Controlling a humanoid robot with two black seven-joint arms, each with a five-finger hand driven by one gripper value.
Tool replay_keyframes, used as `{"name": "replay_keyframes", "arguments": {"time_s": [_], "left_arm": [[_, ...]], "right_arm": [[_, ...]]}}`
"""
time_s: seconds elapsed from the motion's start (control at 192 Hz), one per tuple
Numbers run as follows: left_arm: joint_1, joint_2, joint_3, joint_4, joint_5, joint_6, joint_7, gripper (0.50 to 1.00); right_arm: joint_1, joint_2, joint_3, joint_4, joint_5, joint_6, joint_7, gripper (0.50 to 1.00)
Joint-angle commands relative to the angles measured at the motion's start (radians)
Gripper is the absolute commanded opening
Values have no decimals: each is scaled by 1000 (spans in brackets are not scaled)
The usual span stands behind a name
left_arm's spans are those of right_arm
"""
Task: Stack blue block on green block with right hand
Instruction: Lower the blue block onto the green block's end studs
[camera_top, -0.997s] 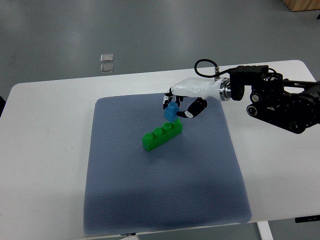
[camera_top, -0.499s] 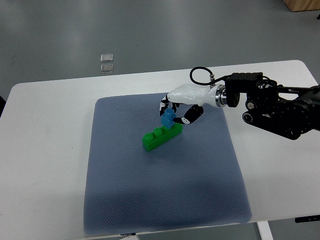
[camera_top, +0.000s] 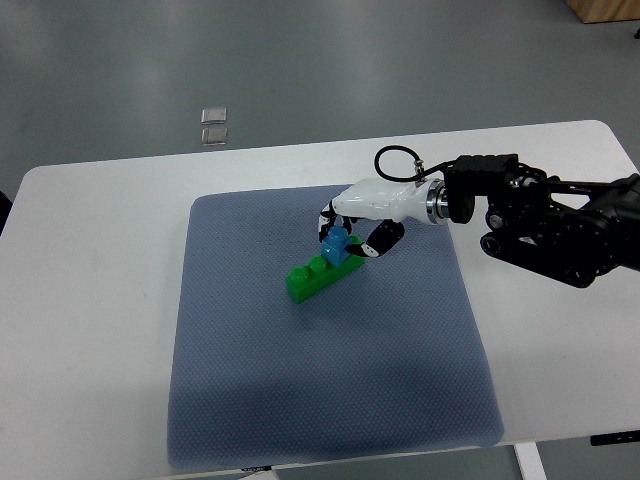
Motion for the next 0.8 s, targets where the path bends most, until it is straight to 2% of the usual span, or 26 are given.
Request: {"name": "replay_keyframes", "arguments": {"time_s": [0.0,0.795], "left_arm": [[1,0,0,0,0,0,0,1000],[-1,0,0,0,0,0,0,1000]], "right_arm": [[-2,1,-1,-1,-10,-10,0,554],[-19,16,-3,-12,-66,-35,-2,560]]}}
